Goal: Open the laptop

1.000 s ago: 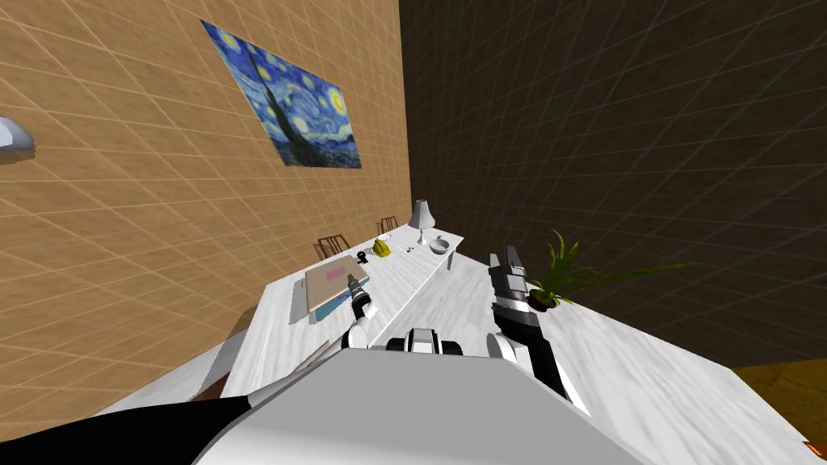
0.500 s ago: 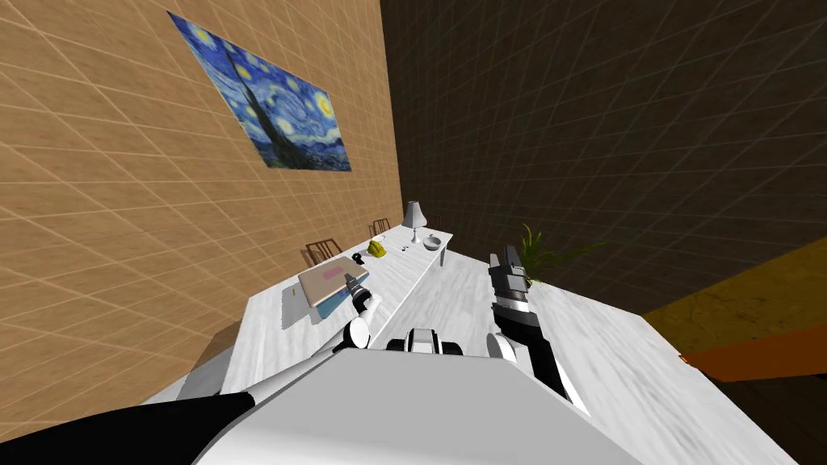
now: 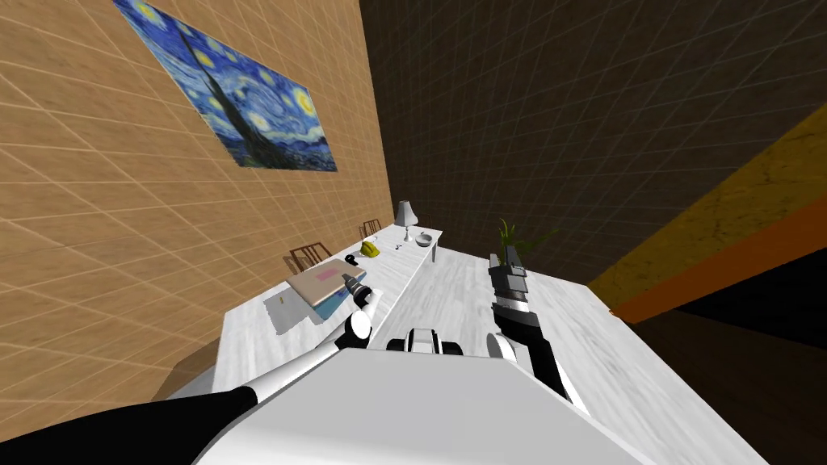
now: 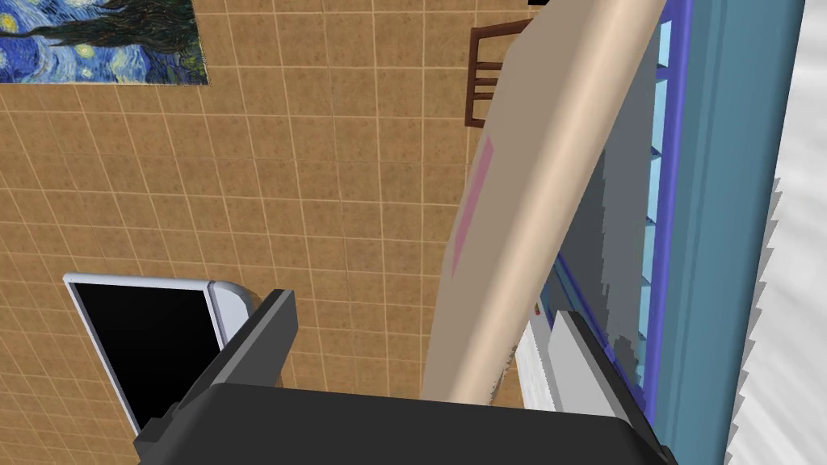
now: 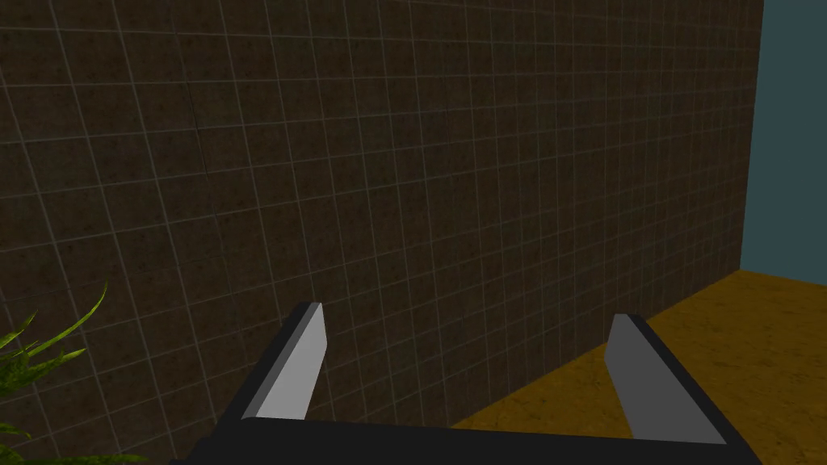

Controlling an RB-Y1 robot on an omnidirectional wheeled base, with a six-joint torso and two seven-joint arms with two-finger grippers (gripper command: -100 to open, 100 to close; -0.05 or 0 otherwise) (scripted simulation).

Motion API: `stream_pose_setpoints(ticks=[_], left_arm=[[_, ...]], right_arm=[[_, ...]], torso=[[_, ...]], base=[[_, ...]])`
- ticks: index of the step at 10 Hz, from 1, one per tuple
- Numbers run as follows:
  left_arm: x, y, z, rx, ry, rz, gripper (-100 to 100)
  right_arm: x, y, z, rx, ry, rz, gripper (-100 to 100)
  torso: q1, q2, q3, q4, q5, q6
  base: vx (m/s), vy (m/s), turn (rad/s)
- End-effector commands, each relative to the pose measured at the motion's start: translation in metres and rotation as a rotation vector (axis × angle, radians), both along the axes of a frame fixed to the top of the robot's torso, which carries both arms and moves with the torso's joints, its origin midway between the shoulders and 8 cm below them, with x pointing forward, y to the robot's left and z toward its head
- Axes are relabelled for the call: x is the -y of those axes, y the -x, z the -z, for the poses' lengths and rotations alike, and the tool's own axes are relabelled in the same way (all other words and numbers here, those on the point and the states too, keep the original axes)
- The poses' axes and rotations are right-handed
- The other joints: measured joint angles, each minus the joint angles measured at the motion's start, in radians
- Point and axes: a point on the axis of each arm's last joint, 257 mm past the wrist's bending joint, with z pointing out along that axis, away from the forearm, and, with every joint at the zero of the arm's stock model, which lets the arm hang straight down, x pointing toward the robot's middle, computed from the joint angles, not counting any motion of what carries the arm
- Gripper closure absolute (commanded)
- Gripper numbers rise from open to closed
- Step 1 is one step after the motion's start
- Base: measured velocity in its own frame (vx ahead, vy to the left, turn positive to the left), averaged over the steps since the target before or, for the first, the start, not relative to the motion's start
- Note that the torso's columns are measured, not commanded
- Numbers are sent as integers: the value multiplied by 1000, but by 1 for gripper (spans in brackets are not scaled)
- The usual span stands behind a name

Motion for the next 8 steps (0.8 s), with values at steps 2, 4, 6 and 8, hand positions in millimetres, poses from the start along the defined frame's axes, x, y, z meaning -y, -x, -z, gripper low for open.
stream_pose_setpoints(ticks=[2,4,6,8], left_arm=[[-2,2,0,-16,19,-48,-100],[-2,3,0,-19,17,-50,0],[-2,3,0,-20,17,-51,0],[-2,3,0,-20,17,-50,0]], right_arm=[[0,0,0,0,0,0,0],[0,0,0,0,0,0,0],[0,0,0,0,0,0,0],[0,0,0,0,0,0,0]], torso=[[0,3,2,1,0,0],[-1,-1,-1,-1,0,1],[0,2,1,0,0,1],[0,3,2,1,0,1]], base=[[-79,35,-143],[-8,3,2],[0,0,0],[0,0,0]])
